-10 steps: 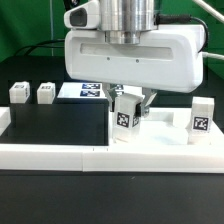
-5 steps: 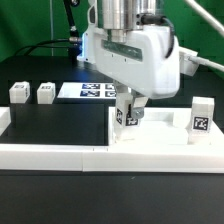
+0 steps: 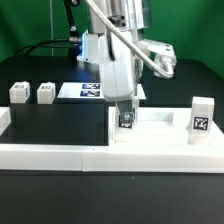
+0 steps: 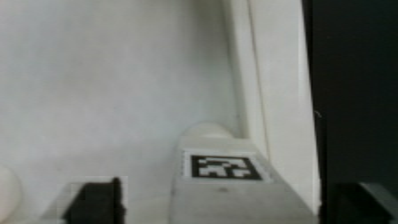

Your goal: Assemble square table

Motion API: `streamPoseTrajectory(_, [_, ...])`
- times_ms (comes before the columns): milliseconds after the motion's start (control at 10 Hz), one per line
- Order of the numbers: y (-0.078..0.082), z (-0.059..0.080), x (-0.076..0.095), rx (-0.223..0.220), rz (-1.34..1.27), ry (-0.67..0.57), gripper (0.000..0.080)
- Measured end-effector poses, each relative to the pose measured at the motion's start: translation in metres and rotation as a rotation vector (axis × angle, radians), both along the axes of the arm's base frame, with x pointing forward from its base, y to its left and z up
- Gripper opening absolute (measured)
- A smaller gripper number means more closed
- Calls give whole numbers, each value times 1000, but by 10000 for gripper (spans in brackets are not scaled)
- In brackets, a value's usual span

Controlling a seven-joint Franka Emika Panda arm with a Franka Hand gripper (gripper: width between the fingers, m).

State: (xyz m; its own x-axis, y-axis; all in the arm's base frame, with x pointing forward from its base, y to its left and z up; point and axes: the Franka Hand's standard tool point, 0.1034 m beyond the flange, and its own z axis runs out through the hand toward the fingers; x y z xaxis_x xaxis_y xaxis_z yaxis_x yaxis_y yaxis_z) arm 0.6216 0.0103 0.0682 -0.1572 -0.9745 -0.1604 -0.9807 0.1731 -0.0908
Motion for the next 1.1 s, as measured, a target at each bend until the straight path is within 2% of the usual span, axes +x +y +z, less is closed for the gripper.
streamPoseTrajectory(100, [1, 1, 1, -23, 133, -16, 612])
streamPoseTrajectory(300, [-7, 3, 2, -62, 440, -66, 644])
streamPoseTrajectory(400, [-4, 1, 0, -103, 691, -98, 644])
streamPoseTrajectory(800, [-7, 0, 0, -143, 970, -126, 649])
streamPoseTrajectory(1000, [-13, 9, 9, -223, 1352, -147, 649])
streamPoseTrajectory(1100, [-18, 9, 8, -237, 1468, -156, 649])
